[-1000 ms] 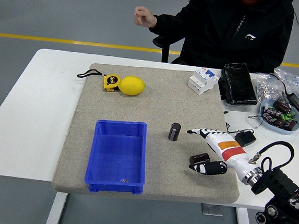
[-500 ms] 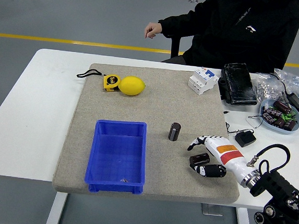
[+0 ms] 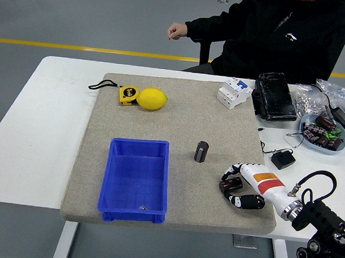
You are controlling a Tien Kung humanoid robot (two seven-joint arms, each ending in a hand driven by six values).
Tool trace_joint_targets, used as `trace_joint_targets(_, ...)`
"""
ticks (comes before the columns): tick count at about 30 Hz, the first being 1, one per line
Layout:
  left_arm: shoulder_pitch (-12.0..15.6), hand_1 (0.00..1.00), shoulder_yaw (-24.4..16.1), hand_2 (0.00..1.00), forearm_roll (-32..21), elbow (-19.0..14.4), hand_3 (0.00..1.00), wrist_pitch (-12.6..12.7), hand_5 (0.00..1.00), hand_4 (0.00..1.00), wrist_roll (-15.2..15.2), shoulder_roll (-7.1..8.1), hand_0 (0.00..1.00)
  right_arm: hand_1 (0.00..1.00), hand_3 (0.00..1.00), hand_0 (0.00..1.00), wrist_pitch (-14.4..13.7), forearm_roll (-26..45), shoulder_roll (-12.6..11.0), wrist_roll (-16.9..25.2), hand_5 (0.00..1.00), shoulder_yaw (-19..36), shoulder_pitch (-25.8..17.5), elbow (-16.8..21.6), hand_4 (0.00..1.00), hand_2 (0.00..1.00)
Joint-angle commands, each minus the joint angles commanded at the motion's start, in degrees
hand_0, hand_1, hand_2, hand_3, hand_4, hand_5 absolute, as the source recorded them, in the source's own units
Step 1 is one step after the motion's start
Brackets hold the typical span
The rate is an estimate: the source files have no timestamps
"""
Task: Pick up the battery,place it into the box
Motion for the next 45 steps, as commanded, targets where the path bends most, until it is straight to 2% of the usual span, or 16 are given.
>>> trace_joint_targets(7,0.0,0.874,0.4,0.892,0.0,0.0,0.675,-0.1,0.699,0.748,0.0,0.03,0.886,0.657,0.59,0.682,-1.3,0.3,0.0,0.7,0.228,-0.4,0.1,-0.6,0.776,0.663)
trace_joint_targets(8,-0.1,0.873,0.4,0.891,0.0,0.0,0.673,-0.1,0.699,0.747,0.0,0.03,0.88,0.542,0.553,0.531,-1.5,0.4,0.1,0.8,0.212,-0.4,0.1,-0.9,0.708,0.571)
trace_joint_targets(14,-0.1,0.873,0.7,0.891,-0.2,0.0,0.673,-0.1,0.699,0.747,0.0,0.02,0.88,0.542,0.553,0.531,-2.6,0.9,0.0,1.3,0.212,-0.6,0.2,-1.6,0.708,0.571)
trace_joint_targets(15,-0.1,0.871,0.7,0.89,-0.2,0.0,0.673,-0.1,0.698,0.745,0.0,0.01,0.88,0.445,0.503,0.341,-2.8,0.9,0.0,1.4,0.2,-0.7,0.3,-1.6,0.649,0.498)
trace_joint_targets(20,-0.2,0.871,1.0,0.89,-0.3,0.0,0.673,-0.2,0.698,0.745,-0.1,0.02,0.88,0.445,0.503,0.341,-3.1,1.1,0.1,1.5,0.2,-1.1,0.5,-2.5,0.649,0.498)
trace_joint_targets(21,-0.2,0.869,1.0,0.89,-0.3,0.0,0.672,-0.2,0.698,0.745,-0.1,0.02,0.878,0.421,0.495,0.274,-3.1,1.1,0.2,1.5,0.198,-1.2,0.5,-2.6,0.631,0.477)
trace_joint_targets(26,-0.3,0.869,1.1,0.89,-0.4,0.0,0.672,-0.3,0.698,0.745,0.0,0.05,0.878,0.421,0.495,0.274,-3.8,1.2,0.2,1.6,0.198,-1.4,0.4,-2.4,0.631,0.477)
trace_joint_targets(27,-0.3,0.868,1.0,0.887,-0.3,0.0,0.671,-0.3,0.698,0.744,0.0,0.05,0.877,0.402,0.493,0.234,-3.9,1.2,0.2,1.6,0.197,-1.4,0.4,-2.3,0.617,0.465)
trace_joint_targets(36,-0.3,0.867,1.3,0.887,-0.5,0.0,0.671,-0.4,0.698,0.744,0.0,0.19,0.874,0.4,0.491,0.229,-4.2,1.2,-0.1,1.4,0.192,-1.2,0.6,-0.2,0.614,0.463)
trace_joint_targets(45,-0.2,0.863,1.2,0.881,-0.5,0.0,0.671,-0.3,0.697,0.743,0.0,0.27,0.87,0.398,0.488,0.229,-4.1,0.5,0.3,0.3,0.197,-1.4,1.5,4.3,0.585,0.459)
